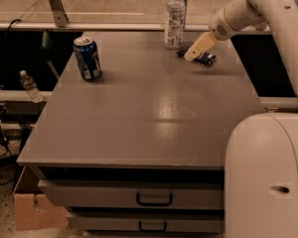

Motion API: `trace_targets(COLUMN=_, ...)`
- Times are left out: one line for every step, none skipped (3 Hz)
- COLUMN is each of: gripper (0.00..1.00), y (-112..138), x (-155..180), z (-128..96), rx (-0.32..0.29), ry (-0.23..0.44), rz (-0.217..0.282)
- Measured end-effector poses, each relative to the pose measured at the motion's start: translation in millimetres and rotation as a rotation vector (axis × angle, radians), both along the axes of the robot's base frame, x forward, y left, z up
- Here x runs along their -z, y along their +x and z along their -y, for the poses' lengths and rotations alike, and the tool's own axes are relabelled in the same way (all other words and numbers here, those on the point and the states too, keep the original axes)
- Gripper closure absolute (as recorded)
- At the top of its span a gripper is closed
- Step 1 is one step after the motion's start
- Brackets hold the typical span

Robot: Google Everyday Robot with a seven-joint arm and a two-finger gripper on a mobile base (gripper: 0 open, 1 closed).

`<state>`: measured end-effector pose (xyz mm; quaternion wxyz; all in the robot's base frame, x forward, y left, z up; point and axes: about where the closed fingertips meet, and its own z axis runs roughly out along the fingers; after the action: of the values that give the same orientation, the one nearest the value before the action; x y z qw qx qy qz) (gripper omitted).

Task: Move rxbar blueberry near blue plastic bottle

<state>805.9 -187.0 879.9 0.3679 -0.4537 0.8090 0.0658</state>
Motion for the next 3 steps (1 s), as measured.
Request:
trace_targets(gripper=0.0, y=-9, x=-14, z=10, rx=0.009, ry=0.021, rz=0.03)
trace_targets(gripper=0.0, y=-40, x=-46, z=32, rx=-0.003, ry=0.085, rz=0.094)
trace_targets(gripper=0.0, y=-86, x=-82, z=59, rx=-0.023, ry=0.139, rz=0.183)
